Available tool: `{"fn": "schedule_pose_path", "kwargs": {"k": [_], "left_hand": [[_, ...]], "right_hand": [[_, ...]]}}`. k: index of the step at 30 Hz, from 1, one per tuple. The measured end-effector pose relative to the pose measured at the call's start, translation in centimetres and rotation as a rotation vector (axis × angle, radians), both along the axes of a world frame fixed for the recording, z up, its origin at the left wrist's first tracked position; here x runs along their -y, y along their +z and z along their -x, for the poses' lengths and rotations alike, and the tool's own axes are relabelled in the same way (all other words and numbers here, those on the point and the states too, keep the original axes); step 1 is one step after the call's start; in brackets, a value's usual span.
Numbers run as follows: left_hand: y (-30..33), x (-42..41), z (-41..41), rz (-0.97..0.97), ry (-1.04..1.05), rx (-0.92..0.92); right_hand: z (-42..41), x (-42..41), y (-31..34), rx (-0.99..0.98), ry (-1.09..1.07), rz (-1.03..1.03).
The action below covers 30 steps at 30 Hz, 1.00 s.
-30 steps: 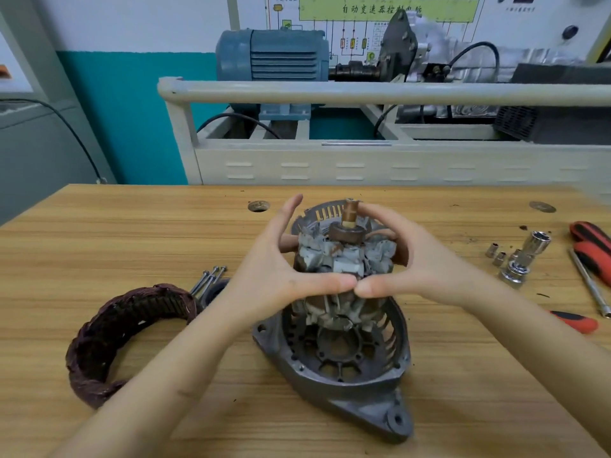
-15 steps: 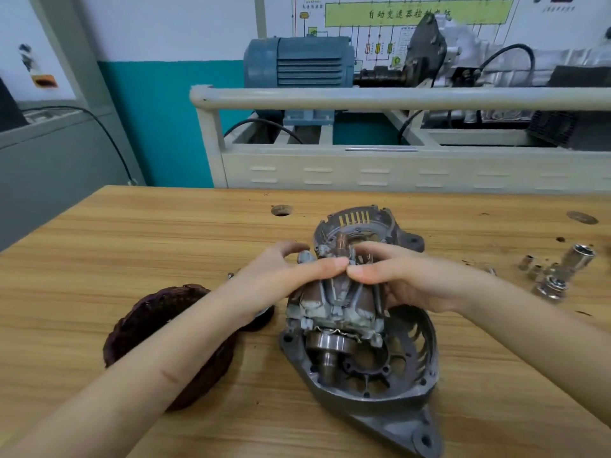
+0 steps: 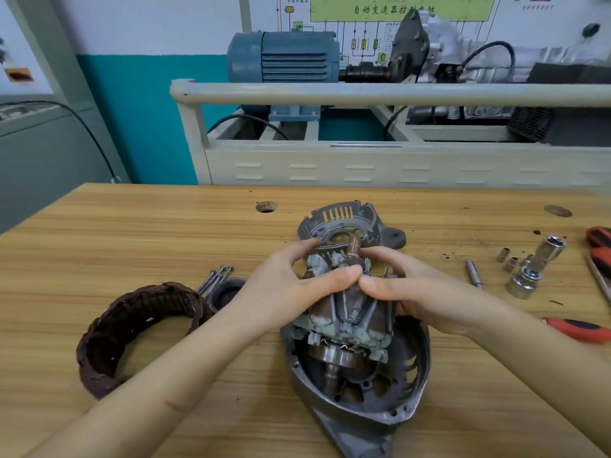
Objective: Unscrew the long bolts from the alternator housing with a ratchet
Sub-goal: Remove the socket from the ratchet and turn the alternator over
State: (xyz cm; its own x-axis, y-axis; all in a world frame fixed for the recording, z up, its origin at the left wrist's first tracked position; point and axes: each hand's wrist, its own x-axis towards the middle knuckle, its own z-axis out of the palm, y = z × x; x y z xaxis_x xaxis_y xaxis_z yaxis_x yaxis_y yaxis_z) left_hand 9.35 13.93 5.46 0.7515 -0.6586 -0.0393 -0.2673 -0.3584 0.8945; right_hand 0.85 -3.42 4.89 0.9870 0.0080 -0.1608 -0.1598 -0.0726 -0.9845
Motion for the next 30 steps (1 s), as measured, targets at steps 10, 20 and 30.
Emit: {"fn": "schedule_pose_path", "kwargs": {"k": [10,20,30], "left_hand": [[2.0,1.9,0.5,-0.29,-0.17,0.156],[1.8,2.0,1.0,-0.603,-0.355,0.209],[3.1,2.2,1.3,-0.733,-0.472,0.175]], "right_hand": [[0.5,0.6,0.3,-0.157,0.028,-0.028],[1.4,0.2,1.0,-0.328,0.202,0.041],[1.1,-0.3,1.7,-0.461,0.17,0.043]]}}
